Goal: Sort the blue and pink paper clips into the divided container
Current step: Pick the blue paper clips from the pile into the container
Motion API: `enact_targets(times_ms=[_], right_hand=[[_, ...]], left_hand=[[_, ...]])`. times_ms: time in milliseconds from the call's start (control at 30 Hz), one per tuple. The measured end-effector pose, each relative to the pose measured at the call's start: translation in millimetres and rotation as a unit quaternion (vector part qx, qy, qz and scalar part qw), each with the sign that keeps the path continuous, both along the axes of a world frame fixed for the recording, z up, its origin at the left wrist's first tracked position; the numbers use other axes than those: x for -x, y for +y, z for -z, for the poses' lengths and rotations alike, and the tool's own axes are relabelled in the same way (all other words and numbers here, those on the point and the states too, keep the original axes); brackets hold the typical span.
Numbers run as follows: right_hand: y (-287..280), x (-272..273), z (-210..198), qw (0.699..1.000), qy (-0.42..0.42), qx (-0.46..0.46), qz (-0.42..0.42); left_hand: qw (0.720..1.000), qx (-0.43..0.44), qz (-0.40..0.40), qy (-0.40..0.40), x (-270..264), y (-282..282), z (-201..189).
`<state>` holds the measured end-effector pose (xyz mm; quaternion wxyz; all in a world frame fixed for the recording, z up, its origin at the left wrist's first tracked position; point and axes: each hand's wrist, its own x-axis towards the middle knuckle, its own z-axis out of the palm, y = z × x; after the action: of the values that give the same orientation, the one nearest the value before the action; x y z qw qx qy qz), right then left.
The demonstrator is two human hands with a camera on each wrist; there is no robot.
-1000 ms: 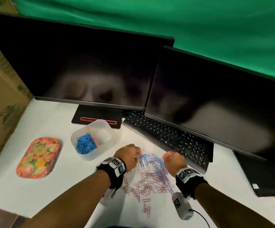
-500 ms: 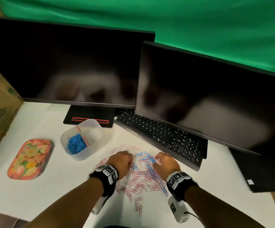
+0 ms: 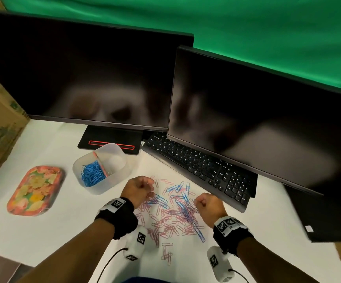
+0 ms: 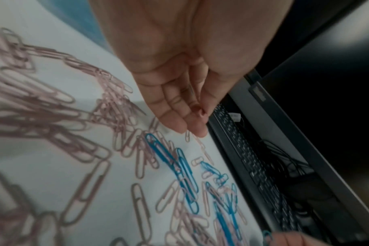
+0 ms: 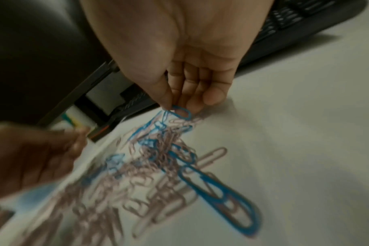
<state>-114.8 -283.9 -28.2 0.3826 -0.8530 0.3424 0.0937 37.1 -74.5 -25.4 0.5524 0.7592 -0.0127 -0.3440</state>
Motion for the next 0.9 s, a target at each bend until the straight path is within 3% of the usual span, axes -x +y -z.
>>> enact_targets(times_ms=[133,200,300,367,433,467,567,733,900], right_hand=[[-9,1,-7,0.981,-0.043,-0.166,0.088],[-12,-1,-9,0.955,-0.055,-0.260,0.135],[-11,-8,-13,0.911,-0.072,-0.357,0.195],[-7,-13,-15,0.904,-0.060,-0.366,0.214],[-2,-20,-15,0.916,-0.038,-0.339,0.212],[0,-23,-14,0.936,-0.025,-0.297,0.189],[5,-32,-11,0.997,0.017,-0.056,0.050],[8,-49,-16,0.992,0.082,0.090,-0.030],[14,-54,-13,0.981,0.115,0.133,-0.077]], left_hand=[[0.999,0.014,0.007,0.036,-2,2,-3],[0.997,-0.066,0.035,-0.035,-5,5,1],[0.934,-0.254,0.150,-0.202,-5,9,2],[0.888,-0.290,0.208,-0.288,0,8,2],[0.857,-0.275,0.265,-0.346,6,1,2],[0.845,-0.260,0.295,-0.362,9,-4,2],[0.814,-0.264,0.366,-0.365,13,-18,5],[0.788,-0.318,0.396,-0.347,14,-28,3],[0.787,-0.327,0.397,-0.342,13,-24,0]])
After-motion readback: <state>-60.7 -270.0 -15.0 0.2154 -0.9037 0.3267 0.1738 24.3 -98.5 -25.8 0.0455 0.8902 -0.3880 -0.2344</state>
